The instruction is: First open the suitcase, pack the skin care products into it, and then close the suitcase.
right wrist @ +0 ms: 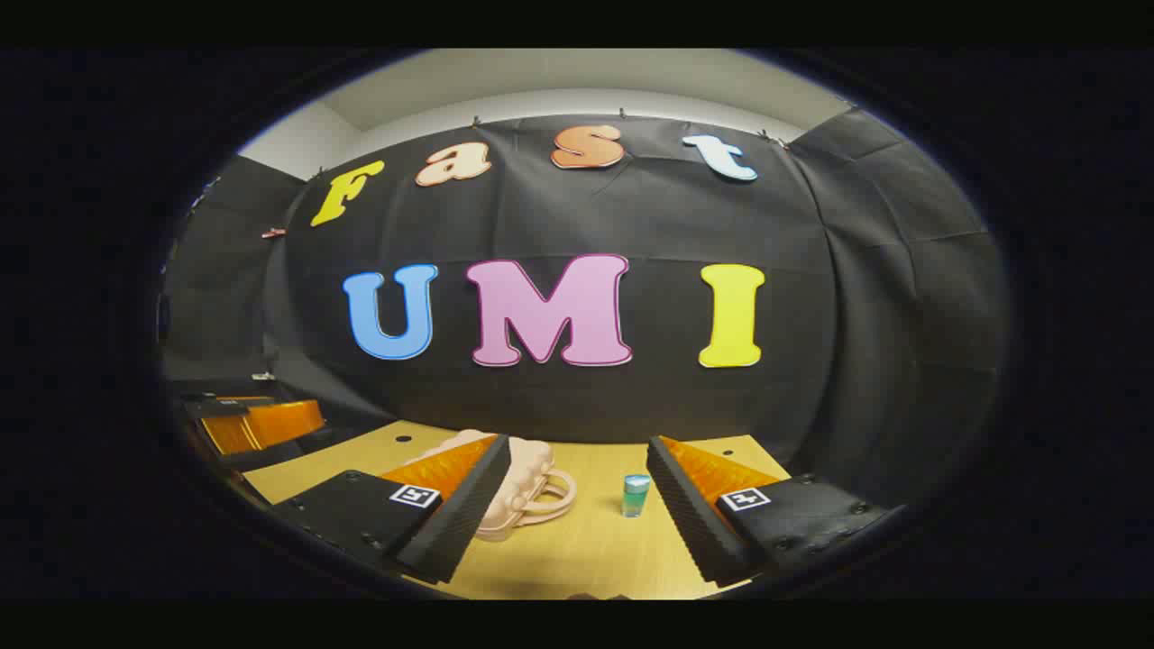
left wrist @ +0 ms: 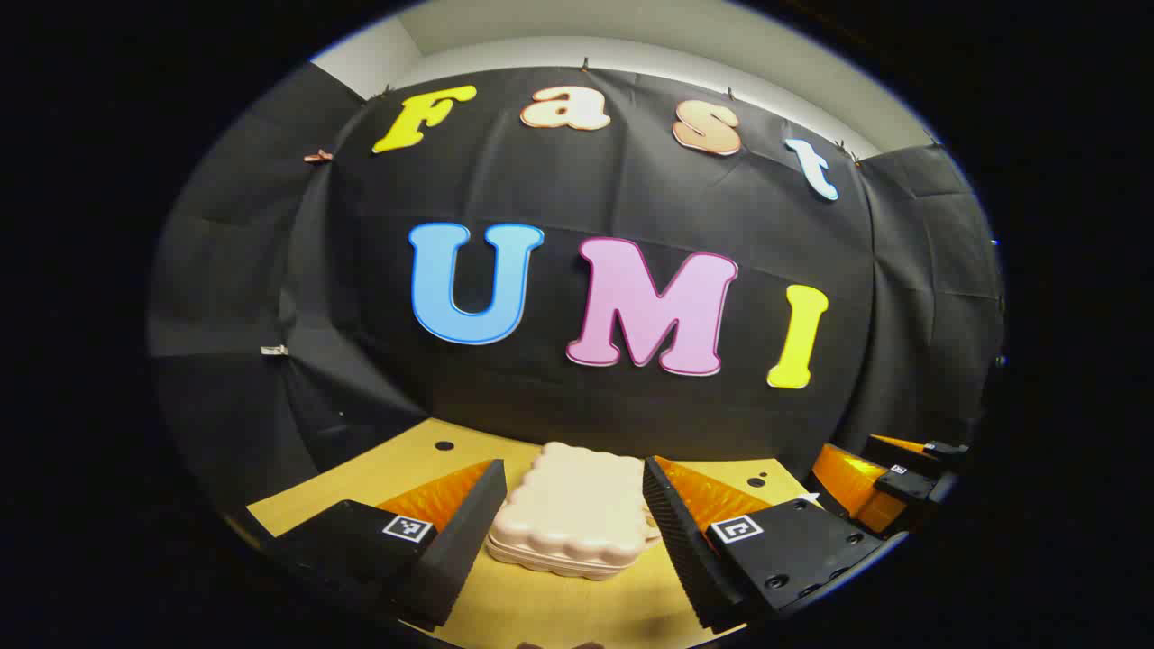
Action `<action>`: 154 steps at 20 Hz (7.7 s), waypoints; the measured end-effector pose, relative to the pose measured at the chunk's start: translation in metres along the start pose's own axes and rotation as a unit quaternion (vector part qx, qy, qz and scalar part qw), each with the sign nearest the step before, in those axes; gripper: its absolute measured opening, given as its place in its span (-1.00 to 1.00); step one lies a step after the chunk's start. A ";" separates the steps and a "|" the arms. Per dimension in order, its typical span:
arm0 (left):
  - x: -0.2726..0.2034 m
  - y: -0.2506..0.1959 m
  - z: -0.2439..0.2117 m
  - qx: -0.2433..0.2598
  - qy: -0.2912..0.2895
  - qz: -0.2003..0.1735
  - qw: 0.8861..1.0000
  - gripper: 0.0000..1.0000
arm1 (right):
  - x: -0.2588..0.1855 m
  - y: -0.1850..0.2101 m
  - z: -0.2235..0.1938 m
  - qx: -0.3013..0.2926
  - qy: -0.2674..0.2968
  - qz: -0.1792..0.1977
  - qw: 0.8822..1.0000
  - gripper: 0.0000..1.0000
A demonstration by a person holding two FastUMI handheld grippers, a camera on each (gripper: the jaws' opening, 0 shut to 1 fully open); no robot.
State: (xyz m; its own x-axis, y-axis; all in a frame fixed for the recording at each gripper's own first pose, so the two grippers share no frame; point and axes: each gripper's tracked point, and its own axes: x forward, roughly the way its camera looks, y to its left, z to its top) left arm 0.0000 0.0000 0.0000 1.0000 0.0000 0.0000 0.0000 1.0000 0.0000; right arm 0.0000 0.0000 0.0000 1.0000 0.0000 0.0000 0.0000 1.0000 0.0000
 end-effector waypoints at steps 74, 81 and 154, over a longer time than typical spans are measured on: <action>0.265 -0.197 -0.298 0.104 0.370 -0.094 0.919 -0.70 | 0.031 -0.186 -0.065 -0.030 0.074 -0.053 0.995 0.93; 0.261 -0.162 -0.163 0.158 0.345 -0.071 0.922 -0.75 | 0.053 -0.156 -0.030 -0.080 0.016 -0.010 0.997 0.93; 0.270 -0.317 -0.340 0.098 0.200 -0.216 0.951 0.96 | 0.088 -0.260 -0.189 -0.006 0.185 -0.132 0.974 0.94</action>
State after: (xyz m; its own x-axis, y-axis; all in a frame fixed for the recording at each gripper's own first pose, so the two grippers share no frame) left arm 0.2699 -0.3169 -0.3405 0.8266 -0.3711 -0.4231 0.4498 0.8875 0.1004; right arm 0.0881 -0.2601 -0.1885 0.8968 -0.2597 -0.3581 0.2556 0.9649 -0.0596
